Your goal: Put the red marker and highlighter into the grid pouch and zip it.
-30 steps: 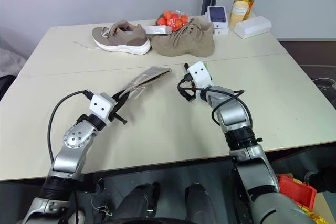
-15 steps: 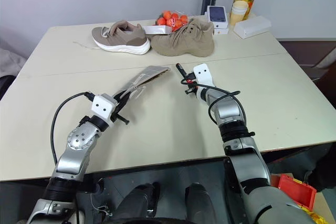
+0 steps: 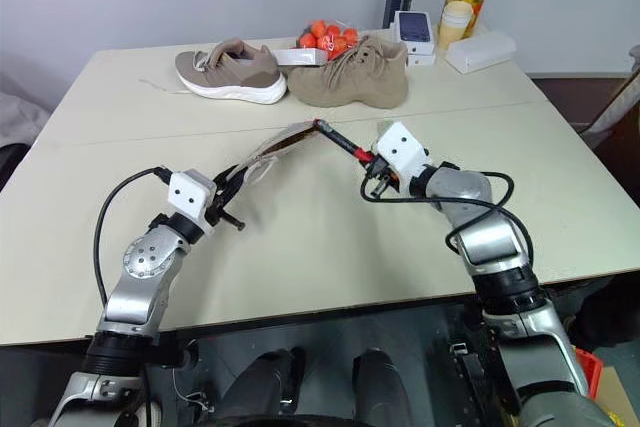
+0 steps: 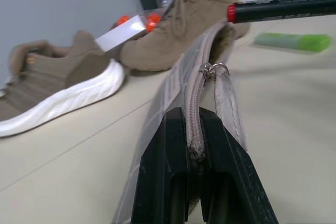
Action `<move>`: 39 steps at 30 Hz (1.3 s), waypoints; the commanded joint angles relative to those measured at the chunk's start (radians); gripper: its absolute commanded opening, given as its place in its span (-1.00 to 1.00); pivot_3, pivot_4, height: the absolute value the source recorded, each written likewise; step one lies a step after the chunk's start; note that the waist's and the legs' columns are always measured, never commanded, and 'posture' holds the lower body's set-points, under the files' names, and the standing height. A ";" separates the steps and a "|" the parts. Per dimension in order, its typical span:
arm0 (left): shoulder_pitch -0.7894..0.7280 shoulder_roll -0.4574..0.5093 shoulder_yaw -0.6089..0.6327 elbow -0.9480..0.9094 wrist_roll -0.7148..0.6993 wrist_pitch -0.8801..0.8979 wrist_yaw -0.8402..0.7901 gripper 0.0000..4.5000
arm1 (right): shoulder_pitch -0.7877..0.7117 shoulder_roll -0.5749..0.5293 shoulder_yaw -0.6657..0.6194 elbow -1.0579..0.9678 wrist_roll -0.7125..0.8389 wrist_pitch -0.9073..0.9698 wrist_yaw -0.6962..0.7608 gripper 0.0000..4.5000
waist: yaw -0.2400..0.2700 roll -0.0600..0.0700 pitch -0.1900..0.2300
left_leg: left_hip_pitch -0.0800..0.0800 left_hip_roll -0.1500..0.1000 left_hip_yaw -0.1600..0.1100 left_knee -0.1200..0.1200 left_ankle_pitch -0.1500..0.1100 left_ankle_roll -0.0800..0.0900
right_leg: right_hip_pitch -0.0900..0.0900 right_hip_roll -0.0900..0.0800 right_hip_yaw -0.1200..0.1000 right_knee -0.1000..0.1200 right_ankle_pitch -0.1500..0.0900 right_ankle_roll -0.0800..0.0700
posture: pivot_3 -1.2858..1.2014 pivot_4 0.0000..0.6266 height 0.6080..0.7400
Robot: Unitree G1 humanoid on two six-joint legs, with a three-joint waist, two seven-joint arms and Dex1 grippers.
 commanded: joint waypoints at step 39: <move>-0.016 -0.015 0.007 -0.024 -0.027 -0.013 -0.030 -1.00 | 0.010 -0.033 0.014 -0.042 -0.020 -0.014 0.050 -0.89 | 0.007 0.000 0.000 | 0.000 0.000 0.000 0.001 0.000 0.000 | 0.001 0.000 0.000 -0.001 0.000 0.000 | 0.03 -0.52 1.00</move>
